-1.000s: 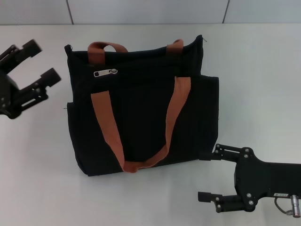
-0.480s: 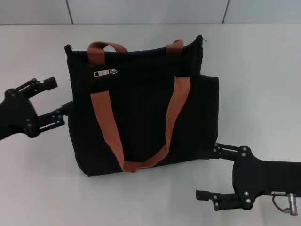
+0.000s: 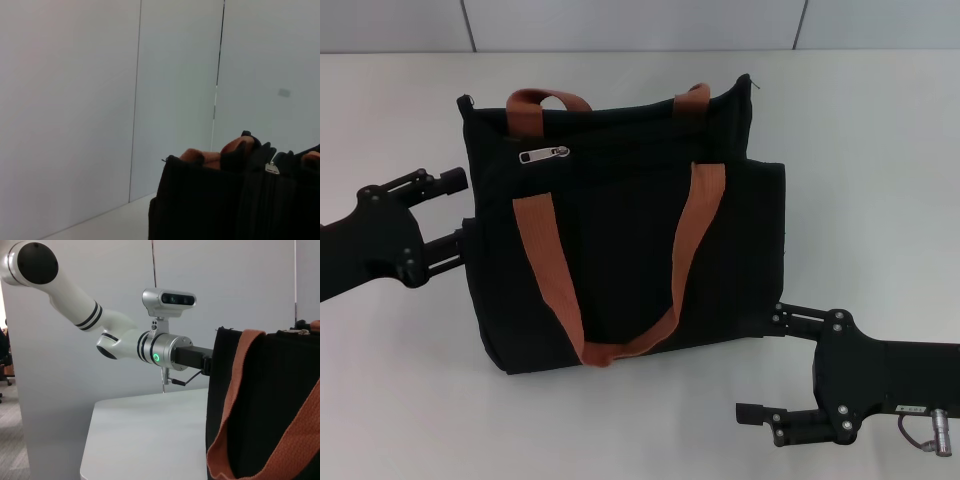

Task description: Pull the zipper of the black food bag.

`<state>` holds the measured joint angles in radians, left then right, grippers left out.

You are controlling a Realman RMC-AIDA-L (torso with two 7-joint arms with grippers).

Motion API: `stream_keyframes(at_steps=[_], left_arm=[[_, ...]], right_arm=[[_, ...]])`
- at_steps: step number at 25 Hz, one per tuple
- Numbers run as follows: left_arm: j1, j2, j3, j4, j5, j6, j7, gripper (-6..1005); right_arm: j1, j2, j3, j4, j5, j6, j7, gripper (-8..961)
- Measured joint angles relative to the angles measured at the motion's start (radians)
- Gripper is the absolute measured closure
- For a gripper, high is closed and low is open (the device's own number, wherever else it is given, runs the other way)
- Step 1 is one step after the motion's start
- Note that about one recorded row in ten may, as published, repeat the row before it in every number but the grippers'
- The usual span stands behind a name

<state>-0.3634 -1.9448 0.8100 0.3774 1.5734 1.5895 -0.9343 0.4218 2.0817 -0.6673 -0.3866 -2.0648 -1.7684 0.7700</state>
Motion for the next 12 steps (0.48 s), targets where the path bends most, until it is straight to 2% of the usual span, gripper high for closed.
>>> stream_keyframes(at_steps=[9,11,12], left_arm=[[-0.003,-0.008,-0.009,0.005,0.001,-0.005,0.000,326],[-0.003,-0.010,-0.009,0.007,-0.002,0.000,0.000,497],[-0.003,-0.010,-0.009,0.007,-0.003,0.000,0.000,533]], right_arm=[[0.003,0.000,0.000,0.000,0.003,-0.001,0.000,134],[0.003,0.000,0.000,0.000,0.003,-0.002,0.000,134],[0.003,0.000,0.000,0.000,0.003,-0.003,0.000,134]])
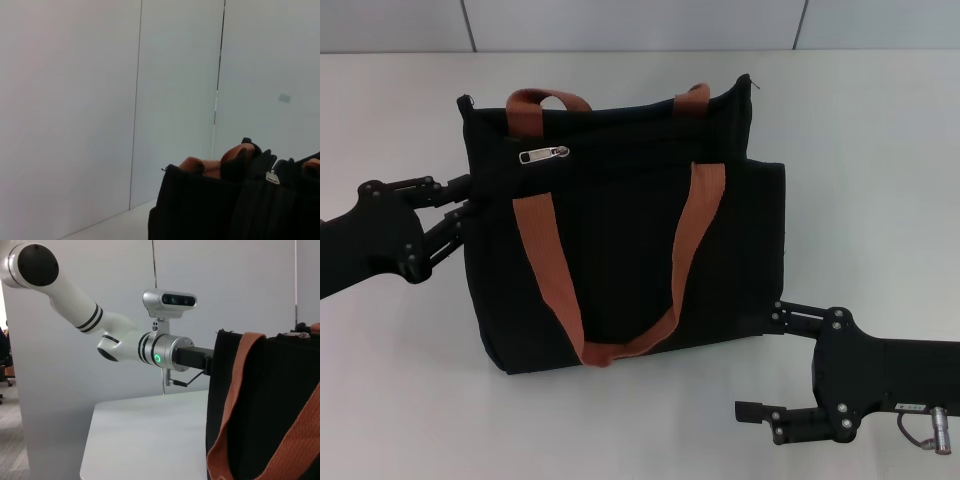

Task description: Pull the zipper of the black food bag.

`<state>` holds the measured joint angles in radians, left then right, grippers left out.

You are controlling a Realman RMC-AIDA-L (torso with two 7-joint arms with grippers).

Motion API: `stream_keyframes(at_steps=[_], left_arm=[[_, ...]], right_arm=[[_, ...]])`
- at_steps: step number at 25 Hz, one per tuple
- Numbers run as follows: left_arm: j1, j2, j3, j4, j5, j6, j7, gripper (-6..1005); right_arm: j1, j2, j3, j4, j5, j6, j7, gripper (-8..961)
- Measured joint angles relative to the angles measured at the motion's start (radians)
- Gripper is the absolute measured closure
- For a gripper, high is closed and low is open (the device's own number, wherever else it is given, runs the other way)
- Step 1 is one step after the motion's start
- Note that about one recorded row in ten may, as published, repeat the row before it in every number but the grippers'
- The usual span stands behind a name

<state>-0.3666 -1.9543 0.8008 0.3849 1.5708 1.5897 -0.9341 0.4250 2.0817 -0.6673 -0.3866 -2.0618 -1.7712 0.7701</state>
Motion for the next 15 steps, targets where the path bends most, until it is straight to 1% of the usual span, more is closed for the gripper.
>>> stream_keyframes(at_steps=[4,7,9,11,12,13,14,15], left_arm=[[0.000,0.000,0.000,0.000,-0.003,0.007,0.000,675],[0.000,0.000,-0.002,0.001,-0.006,0.017,0.000,948],[0.000,0.000,-0.004,0.001,-0.007,0.023,0.000,953],[0.001,-0.001,-0.015,0.002,-0.008,0.041,0.004,959],[0.004,-0.006,-0.034,0.002,-0.009,0.065,0.018,961],[0.004,-0.006,-0.034,0.002,-0.009,0.065,0.018,964],[0.004,-0.006,-0.034,0.002,-0.009,0.065,0.018,966],[0.006,-0.009,-0.045,0.003,-0.009,0.078,0.029,969]], right_arm=[[0.000,0.000,0.000,0.000,0.002,-0.005,0.000,134],[0.002,0.000,0.004,0.000,0.005,-0.025,0.001,134],[0.004,0.000,0.007,0.000,0.005,-0.039,0.004,135],[0.009,0.000,0.013,0.000,0.014,-0.094,0.008,135],[0.011,0.000,0.014,0.002,0.042,-0.158,0.012,135],[0.012,0.000,0.014,0.005,0.062,-0.192,0.016,135],[0.012,0.000,0.014,0.005,0.062,-0.192,0.016,135],[0.012,0.000,0.014,0.010,0.087,-0.224,0.023,135]])
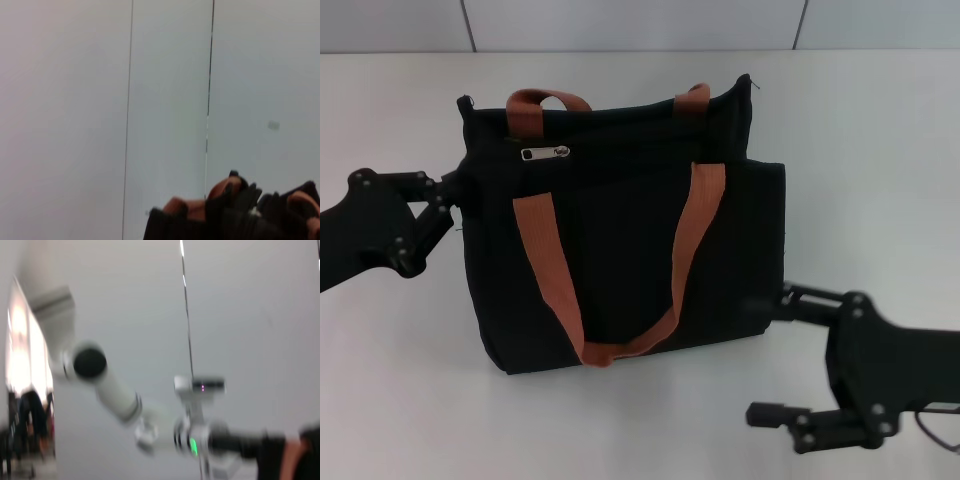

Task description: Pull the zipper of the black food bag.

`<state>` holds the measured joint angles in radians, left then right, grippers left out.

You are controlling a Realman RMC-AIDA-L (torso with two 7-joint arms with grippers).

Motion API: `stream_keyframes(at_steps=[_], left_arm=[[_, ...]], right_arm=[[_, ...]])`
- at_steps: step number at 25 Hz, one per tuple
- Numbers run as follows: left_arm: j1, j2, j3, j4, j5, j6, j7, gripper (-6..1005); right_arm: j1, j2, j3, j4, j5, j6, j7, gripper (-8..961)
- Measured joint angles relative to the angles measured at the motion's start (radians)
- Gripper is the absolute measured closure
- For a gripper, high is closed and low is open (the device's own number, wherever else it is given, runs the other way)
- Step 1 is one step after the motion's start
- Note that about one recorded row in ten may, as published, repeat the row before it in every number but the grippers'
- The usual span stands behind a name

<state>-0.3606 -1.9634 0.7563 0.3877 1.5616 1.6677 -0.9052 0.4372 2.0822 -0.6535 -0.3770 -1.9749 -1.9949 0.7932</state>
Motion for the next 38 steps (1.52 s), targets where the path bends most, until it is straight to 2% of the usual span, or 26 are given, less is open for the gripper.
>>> stream_keyframes(at_steps=[2,4,5,7,13,14,17,21,23,28,32,38], left_arm=[[0.006,-0.011,-0.027,0.001,-0.001,0.027,0.033,974],[0.009,-0.015,-0.034,0.002,-0.002,0.034,0.047,977],[0.012,-0.025,-0.042,0.002,-0.002,0.045,0.087,977],[0.020,-0.040,-0.051,0.002,-0.002,0.065,0.146,977],[0.032,-0.061,-0.091,0.001,-0.005,0.113,0.235,976],[0.037,-0.071,-0.102,0.001,-0.005,0.132,0.275,976],[0.037,-0.078,-0.107,0.003,-0.005,0.131,0.305,976],[0.030,-0.082,-0.130,0.002,-0.005,0.125,0.312,976],[0.028,-0.086,-0.160,0.002,-0.005,0.135,0.317,975],[0.035,-0.097,-0.166,-0.007,-0.005,0.142,0.375,975],[0.041,-0.104,-0.162,-0.011,-0.005,0.147,0.421,975],[0.030,-0.104,-0.161,-0.021,-0.004,0.148,0.419,974]], right_arm=[[0.007,-0.001,0.000,0.008,0.072,-0.074,0.052,134],[0.011,-0.002,0.000,0.006,0.093,-0.089,0.085,134],[0.016,-0.003,0.000,0.002,0.115,-0.099,0.124,134],[0.038,-0.007,0.001,-0.015,0.156,-0.099,0.248,134],[0.069,-0.010,0.001,-0.028,0.160,-0.040,0.340,133],[0.072,-0.009,0.000,-0.029,0.160,-0.023,0.347,133],[0.088,-0.005,-0.004,-0.028,0.160,0.026,0.376,133],[0.116,-0.005,0.004,-0.029,0.173,0.025,0.458,133],[0.134,-0.008,0.004,-0.032,0.200,0.022,0.529,134],[0.163,-0.019,0.004,-0.050,0.231,0.035,0.662,134],[0.197,-0.017,-0.001,-0.108,0.233,0.060,0.789,134],[0.219,-0.007,-0.023,-0.220,0.228,0.112,0.790,135]])
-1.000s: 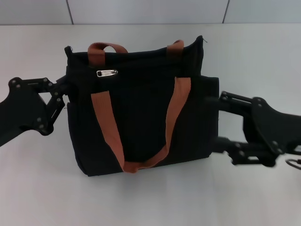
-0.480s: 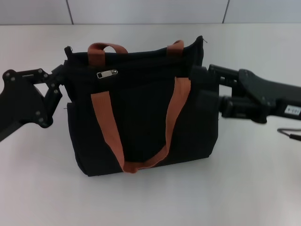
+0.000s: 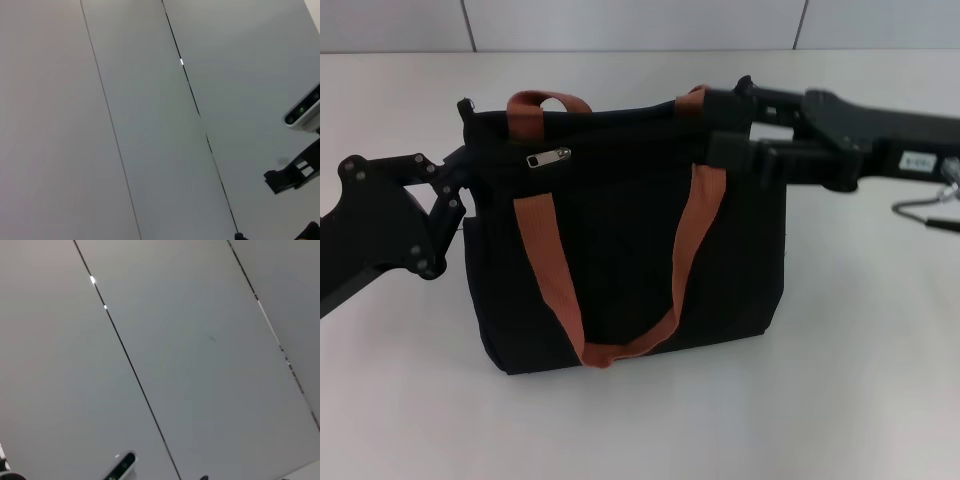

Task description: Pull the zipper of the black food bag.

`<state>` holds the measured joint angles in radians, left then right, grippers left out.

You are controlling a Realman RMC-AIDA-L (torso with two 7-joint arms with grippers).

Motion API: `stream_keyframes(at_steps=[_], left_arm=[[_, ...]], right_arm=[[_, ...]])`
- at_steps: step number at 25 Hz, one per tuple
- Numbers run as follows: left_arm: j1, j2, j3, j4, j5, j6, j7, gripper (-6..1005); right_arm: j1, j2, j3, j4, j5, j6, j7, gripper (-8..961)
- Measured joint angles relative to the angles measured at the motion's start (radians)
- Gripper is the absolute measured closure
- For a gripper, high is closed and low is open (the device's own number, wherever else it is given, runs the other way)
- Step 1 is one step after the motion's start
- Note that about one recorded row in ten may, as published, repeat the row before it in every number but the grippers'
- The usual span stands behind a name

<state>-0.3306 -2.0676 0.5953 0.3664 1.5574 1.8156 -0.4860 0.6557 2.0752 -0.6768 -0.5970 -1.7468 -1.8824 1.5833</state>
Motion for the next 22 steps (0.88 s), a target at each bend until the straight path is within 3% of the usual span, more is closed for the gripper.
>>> stream_keyframes(at_steps=[11,22], left_arm=[[-0.002,0.007,-0.006,-0.005,-0.001,0.015,-0.070,973],[-0.014,0.013,-0.006,0.003,0.003,0.009,-0.167,972]], right_arm=[[0.064,-0.009,-0.113,-0.213,-0.012,0.050,-0.017,134],[0.192,-0.010,-0.264,-0.452,-0.195,0.128,0.057,197]])
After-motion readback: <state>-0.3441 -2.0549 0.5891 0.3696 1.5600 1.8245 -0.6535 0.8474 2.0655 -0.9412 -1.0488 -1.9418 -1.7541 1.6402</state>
